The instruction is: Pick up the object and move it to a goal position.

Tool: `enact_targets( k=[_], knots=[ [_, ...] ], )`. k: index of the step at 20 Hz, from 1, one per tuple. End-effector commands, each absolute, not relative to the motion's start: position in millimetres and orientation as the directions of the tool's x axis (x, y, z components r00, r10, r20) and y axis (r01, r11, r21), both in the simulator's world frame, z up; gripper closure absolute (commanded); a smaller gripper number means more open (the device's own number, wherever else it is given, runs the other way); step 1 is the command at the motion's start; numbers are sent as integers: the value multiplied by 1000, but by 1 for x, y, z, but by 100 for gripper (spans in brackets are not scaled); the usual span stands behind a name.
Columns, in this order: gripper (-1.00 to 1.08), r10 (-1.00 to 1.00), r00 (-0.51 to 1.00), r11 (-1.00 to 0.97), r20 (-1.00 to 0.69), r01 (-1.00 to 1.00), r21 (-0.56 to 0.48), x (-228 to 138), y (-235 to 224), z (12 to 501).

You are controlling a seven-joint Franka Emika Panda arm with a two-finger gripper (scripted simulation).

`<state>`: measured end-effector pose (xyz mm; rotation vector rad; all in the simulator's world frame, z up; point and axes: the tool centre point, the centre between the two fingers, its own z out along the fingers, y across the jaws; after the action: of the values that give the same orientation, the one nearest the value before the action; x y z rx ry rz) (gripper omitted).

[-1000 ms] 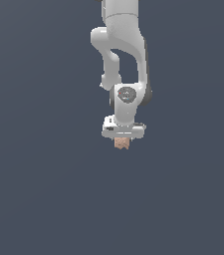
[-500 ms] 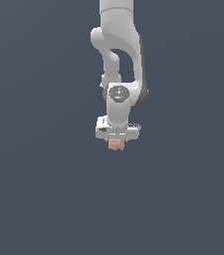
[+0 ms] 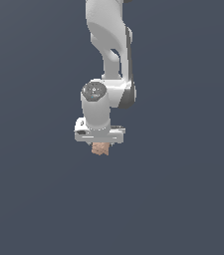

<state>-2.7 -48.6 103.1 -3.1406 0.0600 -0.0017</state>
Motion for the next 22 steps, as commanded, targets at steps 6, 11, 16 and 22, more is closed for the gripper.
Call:
enact_targets(
  k=[6, 11, 16, 22],
  knots=[
    [108, -38, 999, -999, 1, -38, -1, 35, -106, 137],
    [108, -37, 999, -999, 0, -37, 0, 56, -136, 155],
    [108, -37, 999, -999, 0, -37, 0, 74, -161, 169],
    [108, -37, 999, -999, 0, -37, 0, 88, -179, 180]
  ],
)
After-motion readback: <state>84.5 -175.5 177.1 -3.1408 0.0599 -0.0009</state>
